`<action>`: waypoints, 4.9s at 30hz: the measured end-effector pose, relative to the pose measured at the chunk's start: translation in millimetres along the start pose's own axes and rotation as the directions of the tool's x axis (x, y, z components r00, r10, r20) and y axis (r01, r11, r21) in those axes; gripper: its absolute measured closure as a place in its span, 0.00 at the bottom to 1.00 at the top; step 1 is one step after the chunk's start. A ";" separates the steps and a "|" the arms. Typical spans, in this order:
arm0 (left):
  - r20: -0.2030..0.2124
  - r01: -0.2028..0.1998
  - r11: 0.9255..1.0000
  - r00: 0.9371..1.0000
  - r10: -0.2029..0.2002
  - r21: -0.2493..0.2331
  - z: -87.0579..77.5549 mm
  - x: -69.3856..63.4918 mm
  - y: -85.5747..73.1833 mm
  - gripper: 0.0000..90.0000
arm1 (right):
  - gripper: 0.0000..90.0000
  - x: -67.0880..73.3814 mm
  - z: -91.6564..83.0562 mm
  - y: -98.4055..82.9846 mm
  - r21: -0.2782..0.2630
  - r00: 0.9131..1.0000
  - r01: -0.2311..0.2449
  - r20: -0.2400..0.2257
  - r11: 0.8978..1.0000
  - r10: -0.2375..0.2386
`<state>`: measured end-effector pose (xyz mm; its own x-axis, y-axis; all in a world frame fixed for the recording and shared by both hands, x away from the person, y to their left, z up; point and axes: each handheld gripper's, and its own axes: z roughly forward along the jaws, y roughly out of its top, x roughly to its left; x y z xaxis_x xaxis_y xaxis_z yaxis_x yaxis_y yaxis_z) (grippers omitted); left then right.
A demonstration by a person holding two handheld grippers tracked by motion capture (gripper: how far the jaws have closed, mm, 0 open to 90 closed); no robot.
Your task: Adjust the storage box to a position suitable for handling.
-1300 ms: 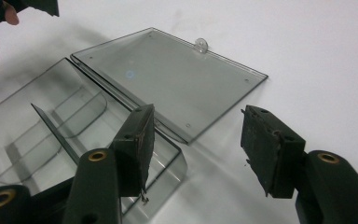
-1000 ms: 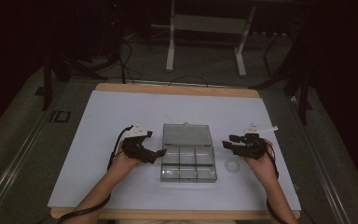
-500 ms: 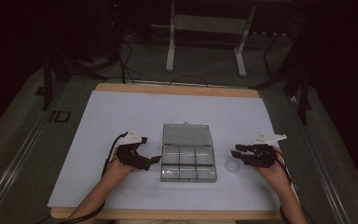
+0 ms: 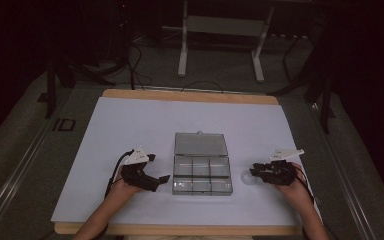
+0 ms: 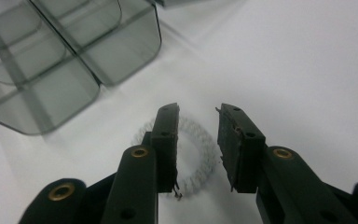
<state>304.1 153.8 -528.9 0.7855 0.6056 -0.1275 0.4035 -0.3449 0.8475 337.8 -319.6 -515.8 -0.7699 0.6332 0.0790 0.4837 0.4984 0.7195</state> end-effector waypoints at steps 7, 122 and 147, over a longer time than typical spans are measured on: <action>-0.017 0.013 1.000 1.000 -0.013 -0.005 -5.5 1.3 -11.5 0.02 | 0.79 -1.5 7.8 -8.9 0.033 1.000 -0.003 0.017 0.999 0.003; -0.064 -0.003 0.999 0.998 0.000 -0.046 -10.9 2.4 -22.0 0.02 | 0.92 82.7 46.7 60.8 0.126 0.946 0.308 -0.147 0.943 -0.290; -0.064 -0.012 0.999 0.998 0.009 -0.037 -9.8 1.6 -21.6 0.02 | 0.78 78.2 29.4 66.9 0.050 0.955 0.273 -0.138 0.961 -0.264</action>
<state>292.0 169.3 -542.4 0.7575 0.6471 -0.0861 0.3763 -0.3250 0.8676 322.2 -219.3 -481.7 -0.9202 0.3910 -0.0196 0.2752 0.6817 0.6779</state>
